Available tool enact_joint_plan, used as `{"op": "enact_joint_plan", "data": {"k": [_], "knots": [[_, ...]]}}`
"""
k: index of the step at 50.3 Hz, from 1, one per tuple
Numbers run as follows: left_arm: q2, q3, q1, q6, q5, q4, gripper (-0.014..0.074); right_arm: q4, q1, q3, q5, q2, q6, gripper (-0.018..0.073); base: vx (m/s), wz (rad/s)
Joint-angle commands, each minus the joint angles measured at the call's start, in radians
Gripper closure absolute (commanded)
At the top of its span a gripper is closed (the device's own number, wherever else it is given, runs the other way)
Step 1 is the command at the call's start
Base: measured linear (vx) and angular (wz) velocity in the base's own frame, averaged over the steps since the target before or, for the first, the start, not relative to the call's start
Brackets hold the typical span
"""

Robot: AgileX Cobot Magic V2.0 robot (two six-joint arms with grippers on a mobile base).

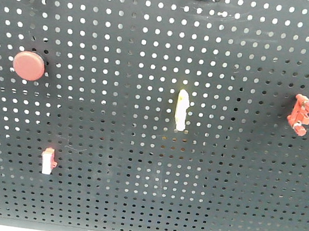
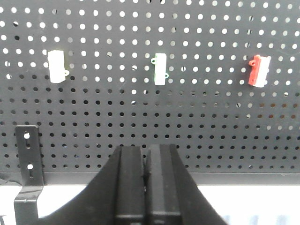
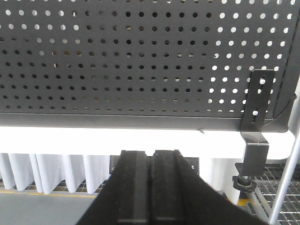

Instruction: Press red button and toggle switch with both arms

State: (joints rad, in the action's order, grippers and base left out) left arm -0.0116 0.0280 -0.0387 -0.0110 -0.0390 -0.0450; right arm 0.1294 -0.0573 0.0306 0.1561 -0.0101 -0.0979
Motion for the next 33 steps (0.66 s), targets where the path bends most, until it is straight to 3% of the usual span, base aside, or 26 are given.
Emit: {"op": "enact_joint_plan", "data": {"k": [1, 33], "knots": [[-0.006, 0.032, 0.002, -0.011, -0.085, -0.010, 0.0594, 0.004, 0.006, 0.011, -0.089, -0.013, 0.008, 0.0559, 0.00, 0.00], [-0.006, 0.032, 0.002, -0.011, -0.085, -0.010, 0.0594, 0.004, 0.006, 0.011, -0.089, -0.013, 0.009, 0.0559, 0.00, 0.00]]}}
